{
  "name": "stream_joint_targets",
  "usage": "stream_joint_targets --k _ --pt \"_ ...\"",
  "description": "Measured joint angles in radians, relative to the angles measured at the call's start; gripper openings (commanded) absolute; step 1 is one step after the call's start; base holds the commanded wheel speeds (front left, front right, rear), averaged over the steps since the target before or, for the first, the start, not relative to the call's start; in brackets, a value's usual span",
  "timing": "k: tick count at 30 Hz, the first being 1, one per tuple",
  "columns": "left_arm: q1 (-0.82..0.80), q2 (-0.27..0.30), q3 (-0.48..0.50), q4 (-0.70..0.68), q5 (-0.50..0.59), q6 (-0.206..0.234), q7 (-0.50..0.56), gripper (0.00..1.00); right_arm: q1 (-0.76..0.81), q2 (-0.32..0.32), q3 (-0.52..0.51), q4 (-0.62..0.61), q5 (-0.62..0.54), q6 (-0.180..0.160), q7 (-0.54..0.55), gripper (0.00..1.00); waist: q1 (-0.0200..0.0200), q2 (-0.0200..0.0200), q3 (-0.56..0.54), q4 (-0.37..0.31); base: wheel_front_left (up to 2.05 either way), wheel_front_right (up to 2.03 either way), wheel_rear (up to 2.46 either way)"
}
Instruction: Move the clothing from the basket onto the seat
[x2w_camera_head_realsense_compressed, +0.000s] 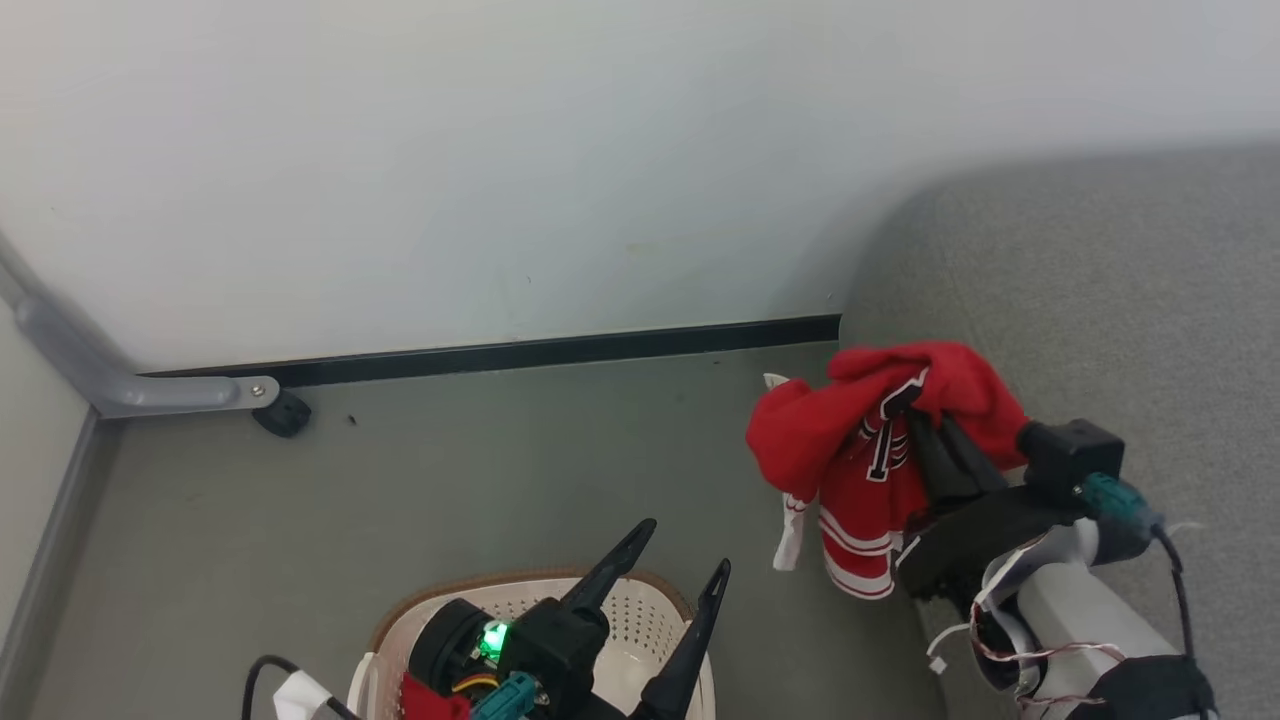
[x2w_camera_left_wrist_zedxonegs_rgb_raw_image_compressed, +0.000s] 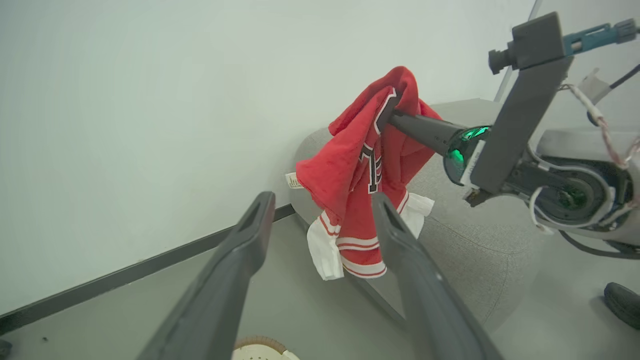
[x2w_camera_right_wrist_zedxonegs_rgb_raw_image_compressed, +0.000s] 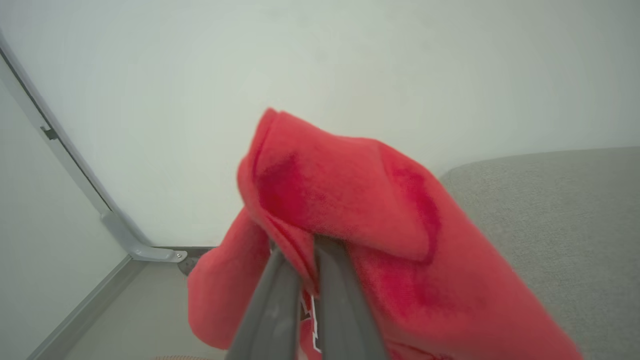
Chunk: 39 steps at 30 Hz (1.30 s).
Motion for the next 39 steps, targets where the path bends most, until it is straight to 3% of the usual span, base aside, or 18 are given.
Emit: stream_joint_targets --k 7,19,28,39 --pt "-0.002 0.000 -0.036 -0.023 0.027 0.001 0.012 1.00 -0.062 -0.058 -0.083 -0.036 0.005 -0.022 0.000 0.00 0.0000 0.0000 0.045 -0.038 0.00 0.00 0.00" --pt "-0.090 0.001 -0.072 -0.051 0.078 -0.011 0.061 1.00 -0.275 -0.209 -0.313 -0.074 0.023 -0.058 -0.001 0.00 0.0000 0.0001 0.184 -0.110 0.00 0.00 0.00" --pt "-0.185 -0.018 -0.087 -0.061 0.117 -0.029 0.081 1.00 -0.376 -0.309 -0.471 -0.043 0.061 -0.070 -0.003 0.00 0.0001 0.0001 0.295 -0.129 0.00 0.00 0.00" --pt "-0.240 -0.017 -0.087 -0.069 0.134 -0.037 0.088 1.00 -0.404 -0.350 -0.564 0.041 0.068 -0.077 -0.006 0.00 0.0001 0.0001 0.413 -0.107 0.00 0.00 0.00"
